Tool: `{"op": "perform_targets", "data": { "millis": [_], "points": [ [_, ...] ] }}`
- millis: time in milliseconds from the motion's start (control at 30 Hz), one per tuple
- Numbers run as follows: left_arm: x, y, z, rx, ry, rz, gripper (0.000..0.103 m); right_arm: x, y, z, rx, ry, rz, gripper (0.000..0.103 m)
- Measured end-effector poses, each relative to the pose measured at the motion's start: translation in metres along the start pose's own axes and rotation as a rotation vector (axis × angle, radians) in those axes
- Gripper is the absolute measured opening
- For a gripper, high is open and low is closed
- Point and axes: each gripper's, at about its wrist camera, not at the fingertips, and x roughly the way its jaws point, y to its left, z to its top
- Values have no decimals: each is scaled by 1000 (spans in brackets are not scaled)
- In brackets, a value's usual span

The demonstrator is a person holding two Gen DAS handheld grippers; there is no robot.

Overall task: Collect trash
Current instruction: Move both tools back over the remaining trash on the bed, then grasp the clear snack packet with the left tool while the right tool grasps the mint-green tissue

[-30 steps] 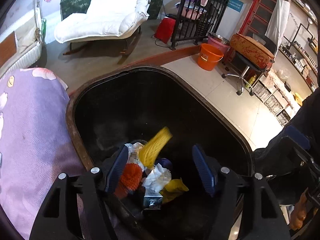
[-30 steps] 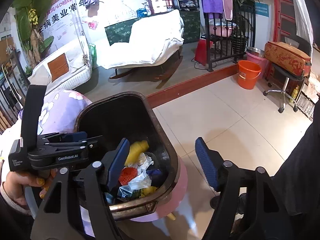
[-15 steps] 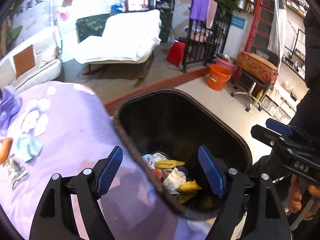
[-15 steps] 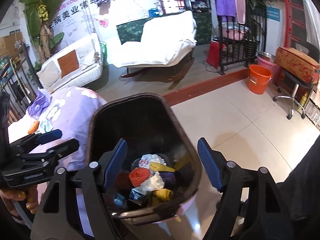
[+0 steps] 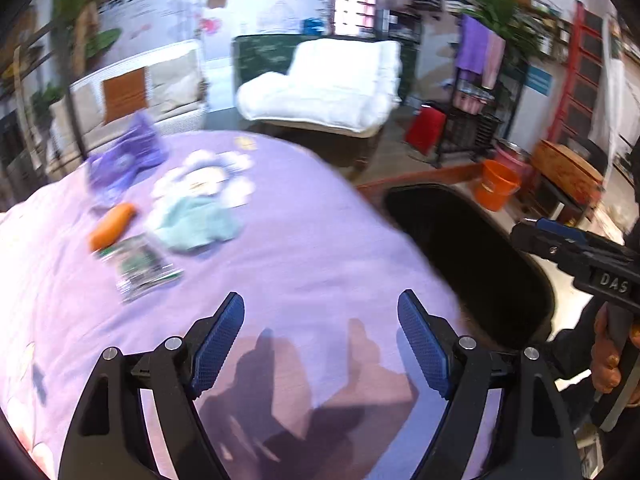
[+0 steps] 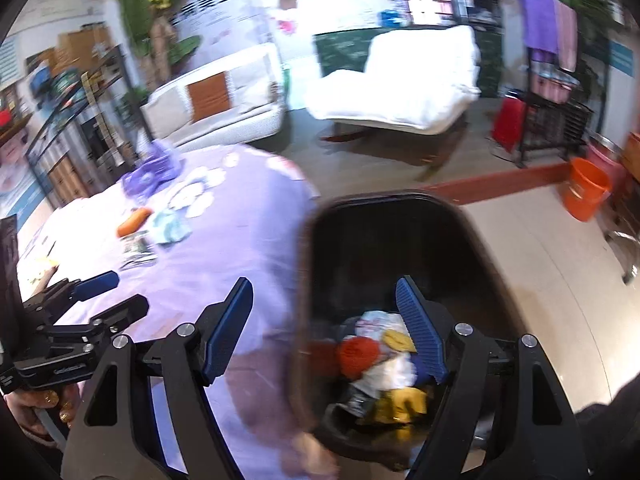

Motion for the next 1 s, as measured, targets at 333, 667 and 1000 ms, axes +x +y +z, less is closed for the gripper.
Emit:
{"op": "perform_targets", "data": {
  "millis": [333,667,1000],
  "points": [
    [-15,82,-14,-131,35,135,78,51,92,19,-151,85,166,74],
    [-24,148,-28,-236,41,161,78,126,176,45,-319,200,241,73],
    [5,172,-9,-277,70,102,78,194,218,66,-406,257,188,61]
  ]
}}
